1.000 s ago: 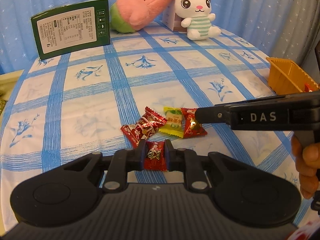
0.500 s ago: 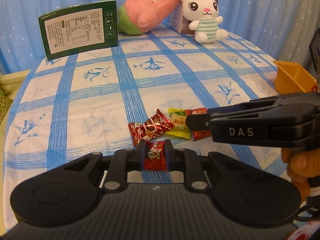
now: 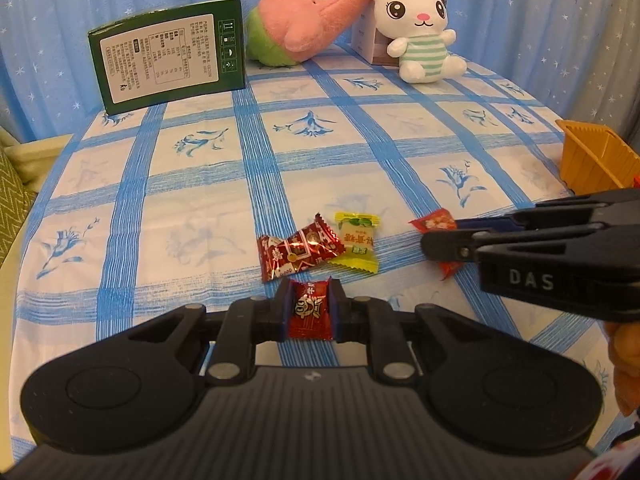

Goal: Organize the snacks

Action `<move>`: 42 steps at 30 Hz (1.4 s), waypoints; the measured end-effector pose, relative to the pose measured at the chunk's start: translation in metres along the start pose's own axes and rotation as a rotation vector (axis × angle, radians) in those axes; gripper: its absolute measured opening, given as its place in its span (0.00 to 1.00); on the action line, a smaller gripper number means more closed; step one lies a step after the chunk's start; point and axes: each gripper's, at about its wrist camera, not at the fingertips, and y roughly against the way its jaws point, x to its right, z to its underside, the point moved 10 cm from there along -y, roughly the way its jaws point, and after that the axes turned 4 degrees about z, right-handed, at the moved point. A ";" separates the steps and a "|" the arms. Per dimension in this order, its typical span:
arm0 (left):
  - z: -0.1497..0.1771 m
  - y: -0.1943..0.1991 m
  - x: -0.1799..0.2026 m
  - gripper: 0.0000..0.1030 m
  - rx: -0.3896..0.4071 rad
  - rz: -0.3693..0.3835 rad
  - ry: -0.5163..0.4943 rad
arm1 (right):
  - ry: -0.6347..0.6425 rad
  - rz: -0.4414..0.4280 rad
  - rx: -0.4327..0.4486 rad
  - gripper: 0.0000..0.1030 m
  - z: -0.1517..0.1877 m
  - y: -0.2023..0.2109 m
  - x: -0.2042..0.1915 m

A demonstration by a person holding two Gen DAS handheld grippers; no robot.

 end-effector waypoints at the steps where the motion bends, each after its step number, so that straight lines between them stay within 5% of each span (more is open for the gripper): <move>1: 0.001 0.001 0.001 0.15 0.001 0.001 0.002 | -0.006 0.001 0.002 0.19 0.001 0.003 0.001; 16: -0.012 0.043 0.040 0.15 0.062 0.013 0.009 | -0.093 0.069 -0.002 0.19 0.036 0.070 0.037; 42: 0.004 0.155 0.201 0.15 0.117 0.111 0.103 | -0.205 0.161 0.130 0.19 0.059 0.255 0.108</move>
